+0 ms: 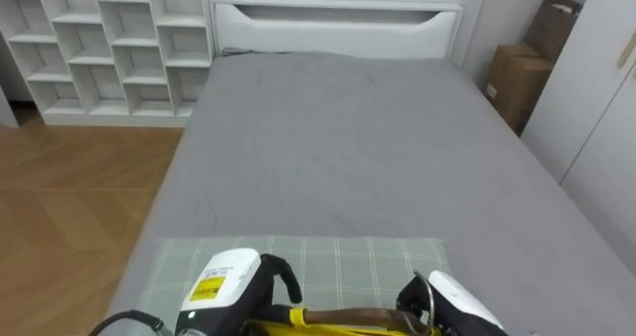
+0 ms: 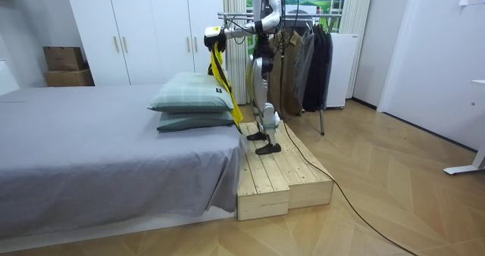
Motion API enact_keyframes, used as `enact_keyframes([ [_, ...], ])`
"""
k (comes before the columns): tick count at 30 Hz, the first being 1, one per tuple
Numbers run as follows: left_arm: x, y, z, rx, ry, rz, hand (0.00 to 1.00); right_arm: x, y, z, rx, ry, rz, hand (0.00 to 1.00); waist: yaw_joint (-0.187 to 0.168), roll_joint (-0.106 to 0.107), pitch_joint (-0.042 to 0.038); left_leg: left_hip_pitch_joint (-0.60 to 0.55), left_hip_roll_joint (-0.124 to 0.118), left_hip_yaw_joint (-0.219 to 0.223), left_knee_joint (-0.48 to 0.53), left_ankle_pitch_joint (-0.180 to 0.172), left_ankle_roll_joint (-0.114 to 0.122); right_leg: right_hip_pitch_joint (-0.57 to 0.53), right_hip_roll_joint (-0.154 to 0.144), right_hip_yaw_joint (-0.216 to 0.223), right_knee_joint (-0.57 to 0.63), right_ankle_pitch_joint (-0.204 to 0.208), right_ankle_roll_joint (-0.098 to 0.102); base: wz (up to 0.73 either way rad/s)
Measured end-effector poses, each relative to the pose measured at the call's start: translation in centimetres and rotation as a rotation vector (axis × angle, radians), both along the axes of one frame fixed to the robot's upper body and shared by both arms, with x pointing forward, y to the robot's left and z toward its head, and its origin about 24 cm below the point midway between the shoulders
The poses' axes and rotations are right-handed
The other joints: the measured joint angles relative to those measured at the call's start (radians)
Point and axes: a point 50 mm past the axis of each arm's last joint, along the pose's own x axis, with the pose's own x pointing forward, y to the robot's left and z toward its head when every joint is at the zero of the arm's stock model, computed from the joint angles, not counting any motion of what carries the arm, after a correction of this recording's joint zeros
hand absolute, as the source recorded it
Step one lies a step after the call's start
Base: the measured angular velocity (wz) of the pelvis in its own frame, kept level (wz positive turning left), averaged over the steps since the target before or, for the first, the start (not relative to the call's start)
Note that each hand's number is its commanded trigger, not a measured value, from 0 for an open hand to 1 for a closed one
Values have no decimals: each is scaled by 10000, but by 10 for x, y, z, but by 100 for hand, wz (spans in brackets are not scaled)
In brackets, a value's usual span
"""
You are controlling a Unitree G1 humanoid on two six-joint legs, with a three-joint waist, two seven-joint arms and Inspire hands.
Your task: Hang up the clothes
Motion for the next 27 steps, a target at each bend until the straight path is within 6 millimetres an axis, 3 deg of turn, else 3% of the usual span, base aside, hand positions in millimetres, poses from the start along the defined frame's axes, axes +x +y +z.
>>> enact_keyframes([
  [20,-2,1,-1,-431,-88,348,0,-1,-10,-1,774,30,-1182,100,-39,13,-10,-199,3,31,-6,1,0,-260,19,16,127,0,-1,0],
  [27,-4,4,-5,-776,58,659,0,1,-18,3,819,-251,-1697,100,-163,155,-37,-191,4,52,-2,1,0,-256,-1,9,130,0,0,0],
])
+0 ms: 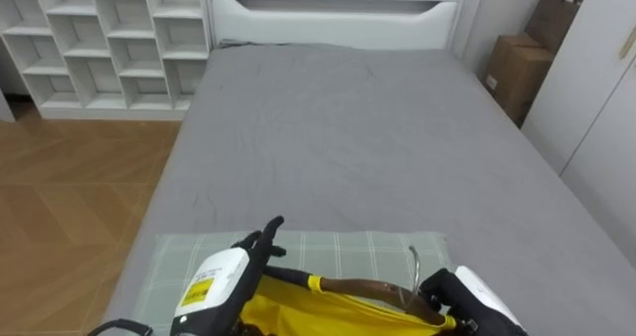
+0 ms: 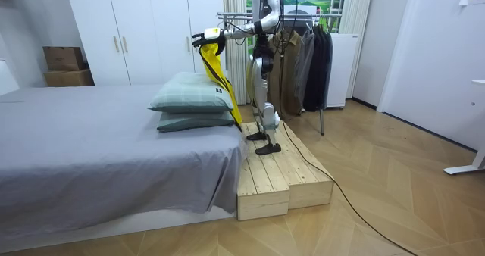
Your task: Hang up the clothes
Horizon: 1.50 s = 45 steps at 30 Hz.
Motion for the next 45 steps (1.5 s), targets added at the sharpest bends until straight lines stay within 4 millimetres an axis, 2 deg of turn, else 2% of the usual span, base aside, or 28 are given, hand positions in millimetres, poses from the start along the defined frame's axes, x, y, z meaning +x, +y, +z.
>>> enact_keyframes([
  [7,0,0,1,-372,-96,270,0,1,-2,1,59,-65,-138,100,-115,37,-3,2,-2,79,3,1,-1,17,24,84,-11,0,0,-3],
  [16,5,18,9,-759,-971,1642,0,0,-11,3,53,-132,-534,100,-79,43,-5,50,-22,96,17,0,-1,21,42,91,-7,2,-4,0],
  [23,5,18,10,-928,-1223,1990,0,-2,-9,0,229,-44,-656,100,85,39,-3,76,-19,148,4,0,-1,24,35,142,-7,2,-4,-2],
  [26,3,20,3,-943,-1026,2162,0,-2,-11,1,221,-60,-759,100,189,42,-2,107,-1,168,-4,0,0,27,36,175,3,2,-4,0],
  [34,-12,45,-27,-859,96,3551,0,-2,-17,3,145,-278,-1143,100,207,22,11,46,-23,144,-27,-1,0,26,40,162,-1,2,-3,0],
  [39,-16,51,-34,-899,354,3950,0,-3,-19,3,96,-268,-1286,100,201,-38,43,49,-25,146,-17,0,0,7,40,161,24,2,-3,0],
  [45,-25,56,-43,-1304,816,4480,0,-2,-27,5,15,-379,-1713,100,164,-153,37,46,-20,147,-16,-1,0,11,31,155,23,2,-3,0],
])
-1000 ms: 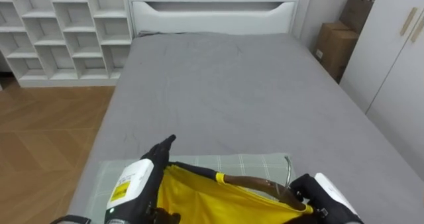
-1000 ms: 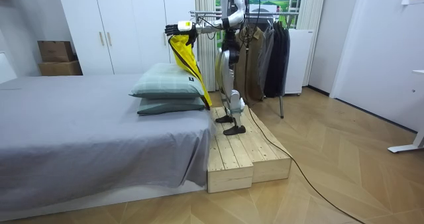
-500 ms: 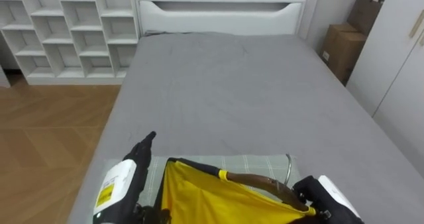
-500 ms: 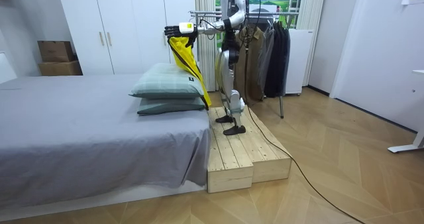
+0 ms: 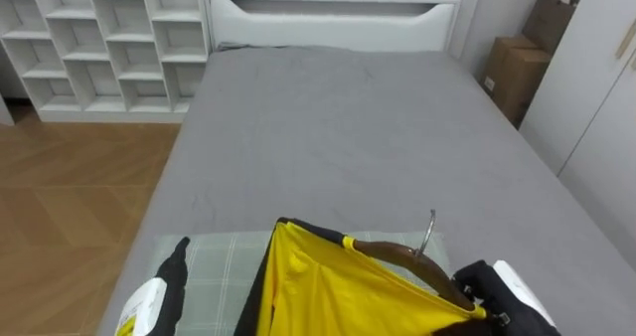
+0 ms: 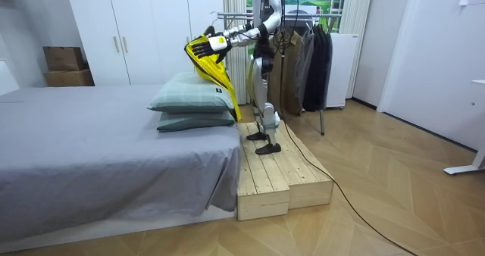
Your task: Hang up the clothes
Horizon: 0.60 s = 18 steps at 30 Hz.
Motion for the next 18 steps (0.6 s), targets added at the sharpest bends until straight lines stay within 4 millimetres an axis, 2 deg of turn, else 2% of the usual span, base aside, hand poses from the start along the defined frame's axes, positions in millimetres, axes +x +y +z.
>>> enact_keyframes([
  [11,-18,4,-15,-380,835,538,0,-4,-7,-1,-153,52,-388,100,28,-103,-43,56,40,48,5,-1,1,-7,-8,57,2,0,0,0],
  [15,-24,3,-19,-445,1041,610,0,-5,-8,-2,-518,-108,-555,100,25,-122,-36,106,61,250,-9,-6,3,-57,17,231,37,1,1,-13],
  [18,-29,3,-21,-422,1168,675,0,-8,-8,-4,-520,-162,-783,100,15,-150,-34,130,97,512,-21,-23,19,-226,71,520,185,5,-4,-27],
])
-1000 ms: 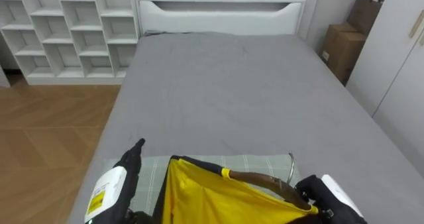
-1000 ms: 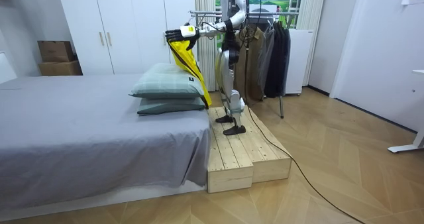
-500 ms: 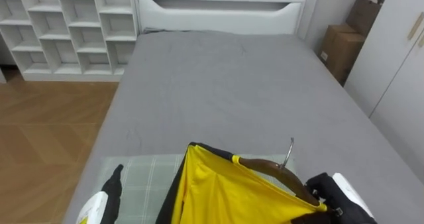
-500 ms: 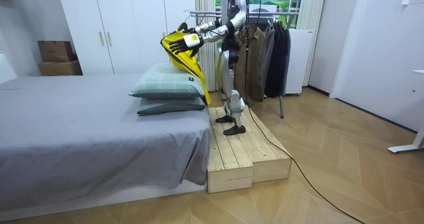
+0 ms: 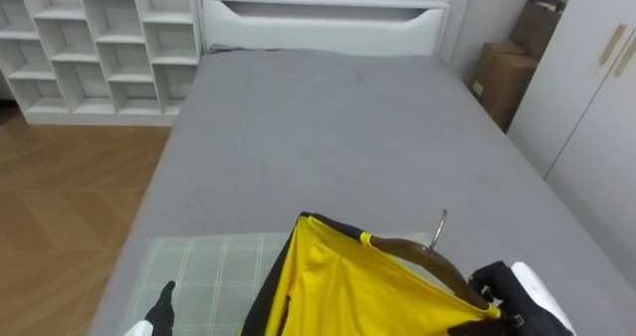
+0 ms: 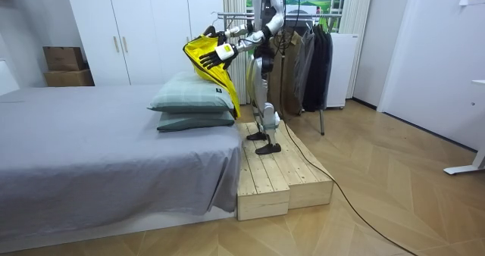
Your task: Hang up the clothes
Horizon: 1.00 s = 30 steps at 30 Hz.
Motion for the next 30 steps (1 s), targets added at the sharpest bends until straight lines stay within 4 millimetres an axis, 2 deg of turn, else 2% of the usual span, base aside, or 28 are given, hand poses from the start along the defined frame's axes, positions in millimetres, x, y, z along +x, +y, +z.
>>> enact_keyframes([
  [2,-1,0,-1,8,40,10,0,-2,0,-1,-34,-14,-93,100,-59,-39,6,-32,0,219,29,-20,7,-230,32,179,171,5,-3,-37],
  [4,-1,2,0,65,43,50,0,-2,5,-3,33,-64,-115,100,1,-125,0,-131,29,838,63,-30,12,-757,155,678,498,106,-33,-73],
  [5,-1,2,0,38,45,96,0,-1,7,-3,37,-82,-114,100,-23,-128,4,-153,69,1049,78,-48,14,-882,205,769,543,197,-39,-101],
  [6,-1,3,-1,29,97,163,0,-1,11,-4,45,-75,-61,100,-12,-127,6,-165,140,1534,75,-54,16,-1135,271,664,596,429,-97,-130],
  [7,-1,4,-3,4,167,217,0,0,15,-4,108,-99,-41,100,36,-110,14,-170,214,2170,76,-75,31,-1379,295,263,532,702,-201,-144],
  [8,0,4,-4,1,201,245,0,1,16,-4,165,-105,-44,100,61,-97,19,-186,285,2553,79,-88,35,-1481,292,-49,389,931,-282,-174],
  [9,3,7,-3,17,148,377,0,4,19,-3,225,-163,18,100,93,-88,13,-339,468,3366,108,-87,42,-1638,336,-706,-124,1538,-463,-185],
  [10,9,9,-1,-109,-18,561,0,8,22,-1,302,-274,11,100,234,36,112,-571,741,4241,229,-171,104,-1769,291,-1934,10,1596,-470,-186],
  [11,11,9,-1,-169,-4,606,0,7,22,-2,323,-215,-35,100,274,95,143,-574,811,4607,304,-176,106,-1785,111,-2622,509,1285,-428,-166],
  [12,13,7,-3,-550,-21,795,0,6,19,-3,305,-108,-135,100,312,203,118,-423,887,5553,256,-260,105,-1634,-389,-3579,1613,492,-375,-175],
  [13,16,5,-3,-927,-76,990,0,6,17,-3,355,-110,-226,100,541,209,123,-276,874,6450,226,-298,66,-1457,-1003,-4070,2485,-133,-271,-189],
  [14,16,4,-3,-1080,-90,1122,0,6,19,-3,367,-142,-192,100,648,139,86,-231,875,6878,270,-320,41,-1310,-1278,-4224,2702,-266,-142,-215],
  [15,15,6,-4,-1315,-56,1397,0,8,25,-3,427,-230,-52,100,898,103,81,-127,888,7631,396,-389,-62,-1041,-1677,-4285,2747,-534,172,-195],
  [16,15,9,-4,-1399,-44,1579,0,9,32,-3,544,-250,116,100,957,8,126,-149,936,8085,719,-449,-138,-996,-1829,-4301,2471,-677,385,-167],
  [17,17,8,-3,-1426,-50,1587,0,9,33,-4,599,-229,139,100,887,-71,196,-154,971,8117,879,-449,-138,-1047,-1845,-4559,2330,-746,272,-133],
  [18,19,5,-4,-1612,-26,1673,0,9,34,-5,638,-139,169,100,881,-100,213,-188,1088,7876,1193,-501,-206,-1136,-1842,-4855,2162,-842,74,-128],
  [19,19,4,-5,-1714,0,1739,0,11,38,-5,693,-104,268,100,946,4,234,-269,1354,7401,1554,-611,-353,-1181,-1654,-4775,2089,-753,-174,-128],
  [20,20,4,-5,-1738,-5,1751,0,12,39,-4,703,-126,334,100,872,30,225,-363,1496,7139,1757,-649,-407,-1177,-1562,-4788,2047,-716,-270,-94],
  [21,25,5,-5,-1760,15,1736,0,13,40,-3,697,-165,389,100,645,57,247,-566,1820,6839,2263,-769,-524,-1215,-1386,-4752,2018,-731,-441,-44],
  [22,30,3,-6,-1841,78,1634,0,14,39,-2,661,-193,375,100,445,62,245,-741,2163,6822,2851,-942,-563,-1312,-1247,-4706,2102,-816,-605,-33],
  [23,32,2,-5,-1887,96,1569,0,15,38,-2,652,-217,368,100,418,57,242,-817,2330,6815,3115,-1005,-615,-1395,-1157,-4618,2178,-867,-685,-46],
  [24,33,1,-5,-1908,99,1535,0,17,39,0,596,-275,442,100,416,42,234,-963,2613,6759,3655,-1058,-654,-1640,-960,-4293,2284,-964,-814,-67],
  [25,32,-1,-6,-1954,163,1562,0,21,40,3,415,-374,590,100,317,59,227,-1239,2853,6274,4297,-1006,-658,-1726,-728,-3910,2287,-1052,-916,-73],
  [26,31,-3,-8,-1995,211,1579,0,23,41,5,330,-441,665,100,292,107,226,-1395,2932,5867,4571,-960,-633,-1746,-631,-3770,2287,-1052,-951,-78],
  [27,28,-7,-10,-2073,342,1566,0,28,42,9,102,-563,816,100,284,199,211,-1678,2911,5016,4937,-859,-634,-1761,-492,-3426,2313,-953,-1094,-89],
  [28,28,-10,-11,-2135,402,1505,0,30,42,12,33,-689,888,100,387,214,188,-1853,2625,4122,4838,-870,-627,-1831,-439,-2987,2375,-913,-1174,-101],
  [29,28,-11,-11,-2160,392,1512,0,31,43,14,25,-743,941,100,484,191,182,-1908,2396,3729,4665,-877,-641,-1897,-431,-2685,2414,-906,-1171,-129],
  [30,28,-14,-12,-2218,340,1608,0,34,44,17,-12,-858,1064,100,640,183,179,-1976,1949,3145,4145,-870,-657,-1976,-349,-2074,2380,-774,-1220,-149],
])
